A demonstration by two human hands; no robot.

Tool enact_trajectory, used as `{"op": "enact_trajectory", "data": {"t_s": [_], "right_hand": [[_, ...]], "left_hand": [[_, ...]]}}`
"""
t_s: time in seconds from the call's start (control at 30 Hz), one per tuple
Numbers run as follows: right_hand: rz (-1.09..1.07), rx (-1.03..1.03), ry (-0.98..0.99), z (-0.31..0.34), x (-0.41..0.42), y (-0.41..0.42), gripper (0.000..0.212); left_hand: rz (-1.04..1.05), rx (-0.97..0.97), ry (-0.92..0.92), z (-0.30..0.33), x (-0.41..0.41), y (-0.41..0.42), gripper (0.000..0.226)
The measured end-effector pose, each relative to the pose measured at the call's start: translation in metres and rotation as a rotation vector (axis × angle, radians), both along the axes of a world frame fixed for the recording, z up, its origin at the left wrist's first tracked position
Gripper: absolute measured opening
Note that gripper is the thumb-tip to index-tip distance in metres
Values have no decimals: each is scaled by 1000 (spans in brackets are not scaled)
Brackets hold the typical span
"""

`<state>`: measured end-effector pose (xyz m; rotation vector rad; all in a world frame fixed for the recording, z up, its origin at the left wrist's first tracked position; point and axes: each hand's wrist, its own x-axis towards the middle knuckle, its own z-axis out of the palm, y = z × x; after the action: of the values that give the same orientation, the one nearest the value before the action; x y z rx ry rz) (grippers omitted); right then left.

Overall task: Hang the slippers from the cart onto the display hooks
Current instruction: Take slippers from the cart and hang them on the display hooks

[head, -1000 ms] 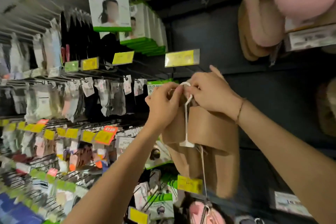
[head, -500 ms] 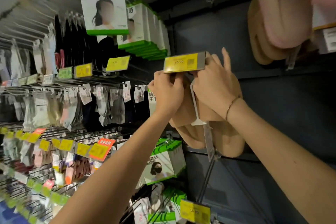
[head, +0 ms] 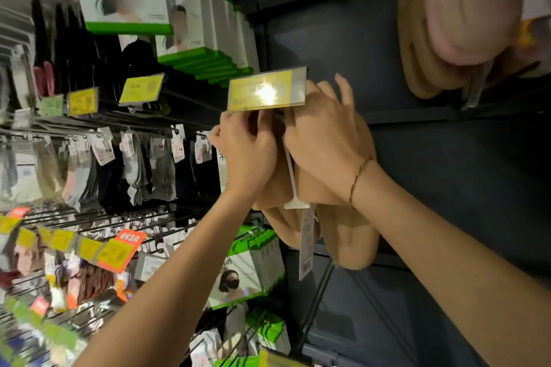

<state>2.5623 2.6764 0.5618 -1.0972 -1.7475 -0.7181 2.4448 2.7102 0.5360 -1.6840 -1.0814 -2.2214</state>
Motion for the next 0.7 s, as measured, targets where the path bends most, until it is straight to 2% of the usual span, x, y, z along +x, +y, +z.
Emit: {"op": "enact_trajectory", "data": {"t_s": [0.13, 0.27, 0.4, 0.57, 0.63, 0.7], "right_hand": [[-20, -62, 1, 2, -1, 11, 34], [-66, -67, -16, -2, 5, 14, 32], [-104, -205, -29, -11, 15, 29, 29], [-133, -273, 1, -14, 23, 58, 30], [-150, -248, -12, -17, 27, 68, 31], [-154, -205, -42, -30, 32, 74, 43]], "left_hand": [[121, -66, 98, 3, -2, 3, 26], [158, -89, 156, 0, -1, 4, 19], [152, -170, 190, -6, 5, 13, 20], [147, -302, 199, 0, 17, 38, 22], [96, -320, 216, -2, 24, 55, 27], [120, -325, 319, -14, 30, 74, 36]]}}
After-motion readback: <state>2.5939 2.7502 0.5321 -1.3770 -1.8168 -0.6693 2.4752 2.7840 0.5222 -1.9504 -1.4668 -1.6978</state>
